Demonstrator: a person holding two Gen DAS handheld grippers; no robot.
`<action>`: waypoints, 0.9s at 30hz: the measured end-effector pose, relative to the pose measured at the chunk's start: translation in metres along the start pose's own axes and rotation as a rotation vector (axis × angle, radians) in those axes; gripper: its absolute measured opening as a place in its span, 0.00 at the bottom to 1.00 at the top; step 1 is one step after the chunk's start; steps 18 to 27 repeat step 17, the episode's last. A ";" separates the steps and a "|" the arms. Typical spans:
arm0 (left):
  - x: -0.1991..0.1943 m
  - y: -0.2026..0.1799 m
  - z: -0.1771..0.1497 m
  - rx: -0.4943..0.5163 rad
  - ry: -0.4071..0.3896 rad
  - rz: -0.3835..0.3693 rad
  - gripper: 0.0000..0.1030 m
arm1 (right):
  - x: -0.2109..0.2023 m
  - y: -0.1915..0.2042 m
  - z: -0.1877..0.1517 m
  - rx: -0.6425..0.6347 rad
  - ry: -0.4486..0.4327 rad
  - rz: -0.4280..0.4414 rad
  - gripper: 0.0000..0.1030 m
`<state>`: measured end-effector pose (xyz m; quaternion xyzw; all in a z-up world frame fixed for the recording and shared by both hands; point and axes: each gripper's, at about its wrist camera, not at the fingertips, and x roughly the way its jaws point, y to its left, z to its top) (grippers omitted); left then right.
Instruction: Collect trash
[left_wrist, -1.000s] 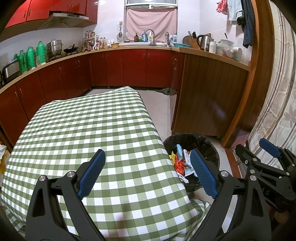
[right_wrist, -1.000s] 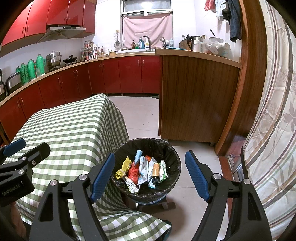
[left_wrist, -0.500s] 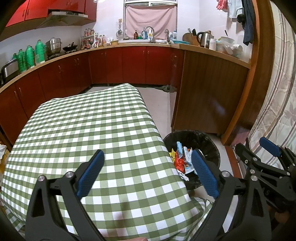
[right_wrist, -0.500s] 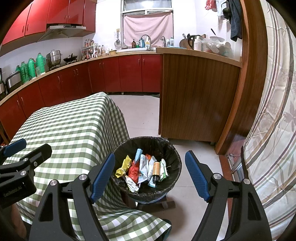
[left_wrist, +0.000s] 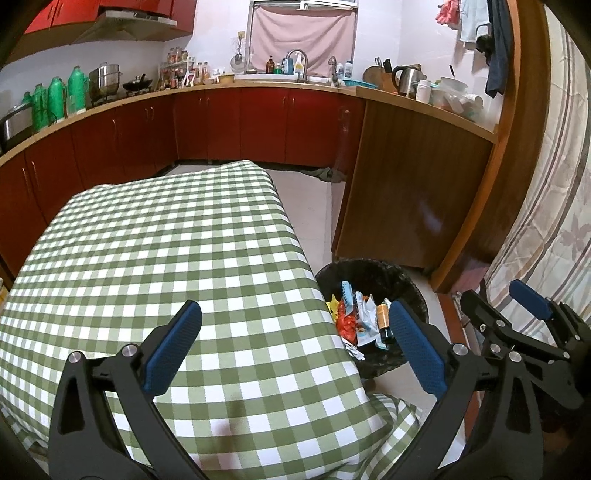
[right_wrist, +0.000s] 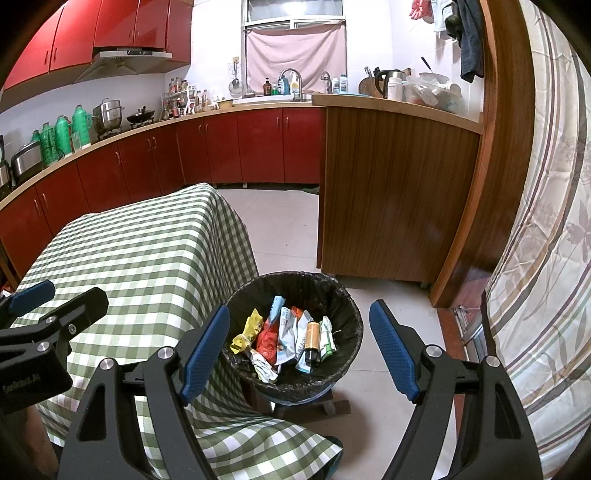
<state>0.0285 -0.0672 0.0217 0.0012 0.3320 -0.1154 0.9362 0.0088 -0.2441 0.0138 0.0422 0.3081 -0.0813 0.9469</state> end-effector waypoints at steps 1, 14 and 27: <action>0.000 0.000 -0.001 0.000 0.003 0.007 0.96 | 0.000 0.000 0.000 0.001 0.000 0.000 0.74; -0.002 -0.007 -0.002 0.059 -0.017 0.041 0.96 | 0.000 0.000 -0.001 0.000 -0.002 -0.001 0.74; -0.001 -0.004 -0.002 0.048 -0.005 0.038 0.96 | 0.000 0.000 -0.001 -0.002 -0.002 -0.001 0.74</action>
